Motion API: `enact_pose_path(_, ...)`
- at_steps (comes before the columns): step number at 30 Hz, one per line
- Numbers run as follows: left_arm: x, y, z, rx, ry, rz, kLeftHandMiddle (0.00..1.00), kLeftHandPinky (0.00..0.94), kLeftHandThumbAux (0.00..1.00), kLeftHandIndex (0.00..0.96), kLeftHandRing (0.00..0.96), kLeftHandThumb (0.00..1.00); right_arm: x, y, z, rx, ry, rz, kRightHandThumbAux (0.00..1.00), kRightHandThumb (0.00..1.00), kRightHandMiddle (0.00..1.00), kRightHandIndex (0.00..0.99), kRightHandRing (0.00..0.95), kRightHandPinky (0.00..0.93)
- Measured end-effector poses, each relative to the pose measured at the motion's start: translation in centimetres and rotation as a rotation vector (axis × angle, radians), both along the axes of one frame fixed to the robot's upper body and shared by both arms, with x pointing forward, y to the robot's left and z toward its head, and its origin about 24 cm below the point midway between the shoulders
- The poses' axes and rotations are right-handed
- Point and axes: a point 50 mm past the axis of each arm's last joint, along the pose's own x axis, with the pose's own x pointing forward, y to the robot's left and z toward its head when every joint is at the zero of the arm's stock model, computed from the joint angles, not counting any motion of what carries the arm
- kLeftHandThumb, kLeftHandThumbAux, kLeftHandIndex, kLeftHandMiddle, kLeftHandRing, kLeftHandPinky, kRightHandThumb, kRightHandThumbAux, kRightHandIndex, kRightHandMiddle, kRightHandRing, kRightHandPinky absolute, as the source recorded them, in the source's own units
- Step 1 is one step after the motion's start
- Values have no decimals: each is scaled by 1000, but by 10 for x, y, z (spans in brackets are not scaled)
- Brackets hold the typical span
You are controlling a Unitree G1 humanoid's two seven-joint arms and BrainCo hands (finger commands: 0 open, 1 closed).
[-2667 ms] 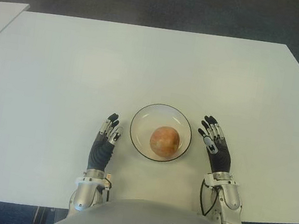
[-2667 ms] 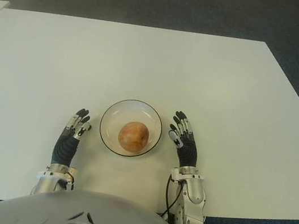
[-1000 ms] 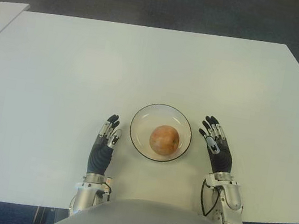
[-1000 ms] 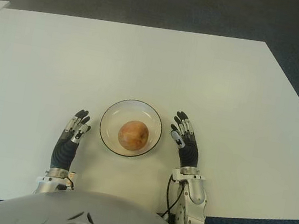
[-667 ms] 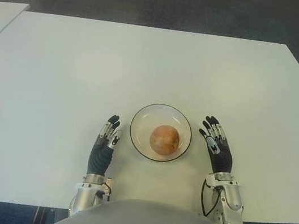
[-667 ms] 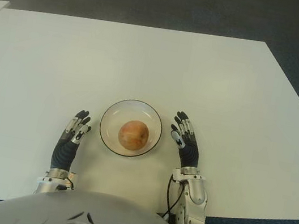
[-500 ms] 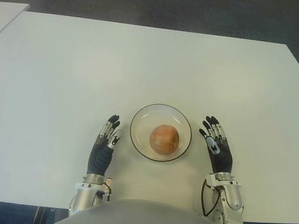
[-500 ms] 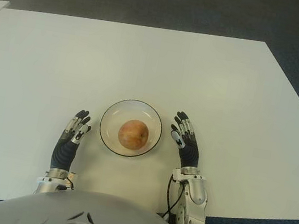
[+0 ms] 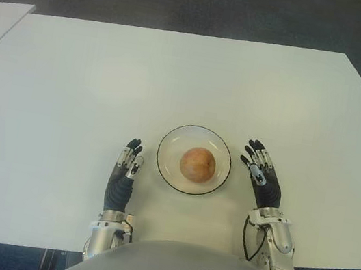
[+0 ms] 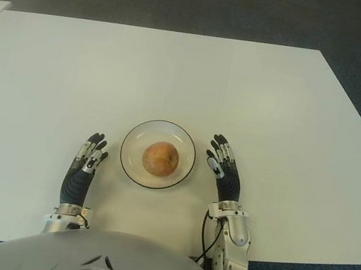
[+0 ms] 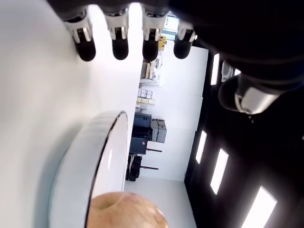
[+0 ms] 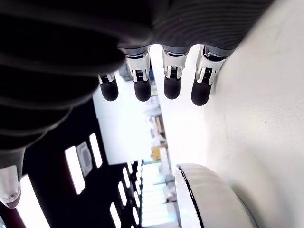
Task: Put the apples into the plate.
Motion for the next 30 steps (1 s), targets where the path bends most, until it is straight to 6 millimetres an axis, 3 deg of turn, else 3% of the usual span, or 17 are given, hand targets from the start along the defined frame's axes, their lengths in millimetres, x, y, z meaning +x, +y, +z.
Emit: enact_pose_path(30, -1, -2, 2, 2, 19, -21, 65, 71, 402, 47, 51, 67, 0, 0, 0, 2, 5, 3, 506, 131, 4, 29, 0, 0)
